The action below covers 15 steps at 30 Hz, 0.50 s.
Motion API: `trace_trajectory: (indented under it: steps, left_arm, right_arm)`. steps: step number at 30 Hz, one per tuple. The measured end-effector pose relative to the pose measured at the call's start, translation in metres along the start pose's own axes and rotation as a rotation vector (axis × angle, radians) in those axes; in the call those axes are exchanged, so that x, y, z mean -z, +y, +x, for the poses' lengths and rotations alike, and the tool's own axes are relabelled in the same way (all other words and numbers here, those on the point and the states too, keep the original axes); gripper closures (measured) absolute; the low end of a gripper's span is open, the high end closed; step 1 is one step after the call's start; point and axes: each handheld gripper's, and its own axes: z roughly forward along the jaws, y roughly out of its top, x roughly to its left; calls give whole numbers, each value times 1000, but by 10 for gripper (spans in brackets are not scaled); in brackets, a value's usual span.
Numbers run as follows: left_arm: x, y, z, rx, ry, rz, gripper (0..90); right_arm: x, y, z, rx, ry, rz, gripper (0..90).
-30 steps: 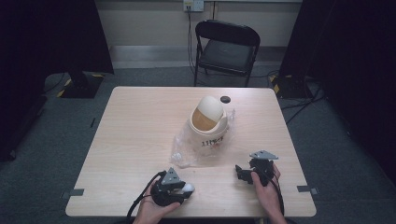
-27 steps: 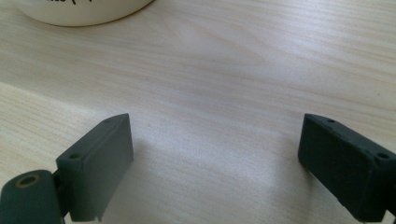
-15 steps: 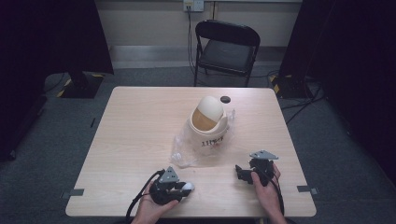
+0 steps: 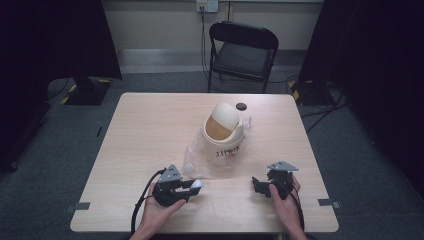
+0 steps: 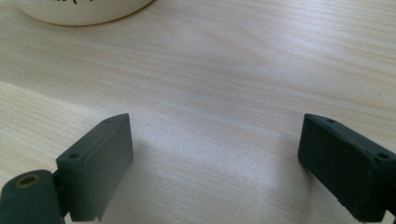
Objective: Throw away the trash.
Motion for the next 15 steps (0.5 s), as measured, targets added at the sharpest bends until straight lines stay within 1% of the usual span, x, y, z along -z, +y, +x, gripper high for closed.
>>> trace_trajectory:
  steps: [1,3,4,5,7,8,9,12,15]
  left_arm:
    - [4,1,2,6,6,-9,647]
    - [11,3,6,5,13,-26,647]
    - [14,4,8,9,22,-33,647]
    - [17,5,10,4,34,-36,647]
    - [21,6,15,18,35,-53,647]
    - [22,7,18,23,36,-57,648]
    - [23,9,21,16,41,-55,647]
    - [26,14,27,25,48,-63,648]
    - [28,21,33,31,58,-81,648]
  right_arm:
    - [0,0,0,0,0,0,95]
    - [0,0,0,0,0,0,94]
    - [0,0,0,0,0,0,94]
    - [0,0,0,0,0,0,95]
    - [0,0,0,0,-1,-1,94]
    - [0,0,0,0,0,0,94]
    - [0,0,0,0,0,0,94]
    - [0,0,0,0,0,0,94]
    - [0,0,0,0,0,0,94]
